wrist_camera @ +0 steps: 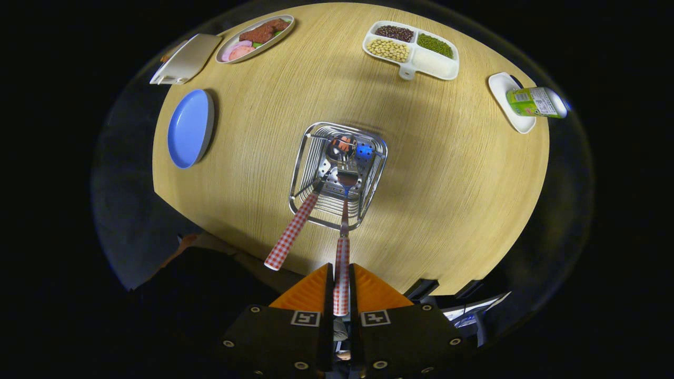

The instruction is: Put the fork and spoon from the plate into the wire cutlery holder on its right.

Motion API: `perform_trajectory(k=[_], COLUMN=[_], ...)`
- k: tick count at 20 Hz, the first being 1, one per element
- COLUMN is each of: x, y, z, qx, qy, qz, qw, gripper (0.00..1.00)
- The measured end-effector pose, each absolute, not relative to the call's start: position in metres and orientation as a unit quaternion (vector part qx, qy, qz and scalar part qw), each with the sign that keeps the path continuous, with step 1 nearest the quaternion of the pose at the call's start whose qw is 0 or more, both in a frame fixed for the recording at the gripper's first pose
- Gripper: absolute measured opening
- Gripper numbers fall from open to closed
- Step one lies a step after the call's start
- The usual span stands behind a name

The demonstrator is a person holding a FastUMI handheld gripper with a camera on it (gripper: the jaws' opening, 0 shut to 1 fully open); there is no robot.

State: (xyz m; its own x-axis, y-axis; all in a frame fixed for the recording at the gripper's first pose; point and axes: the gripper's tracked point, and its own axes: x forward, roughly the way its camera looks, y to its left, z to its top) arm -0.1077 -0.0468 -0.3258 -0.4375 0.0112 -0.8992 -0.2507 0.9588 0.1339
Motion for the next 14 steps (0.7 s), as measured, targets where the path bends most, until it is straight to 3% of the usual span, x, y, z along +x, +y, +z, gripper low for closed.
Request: perform_trajectory(k=[9, 12, 14], x=[-0.063, -0.040, -0.011], y=[-0.038, -0.036, -0.032], z=[-0.318, -0.314, -0.306], qx=[-0.012, 0.019, 0.042], qy=[0.790, 0.745, 0.682], qz=[0.100, 0.090, 0.085], qw=[0.605, 0.661, 0.725], gripper=[0.12, 0.15, 0.17])
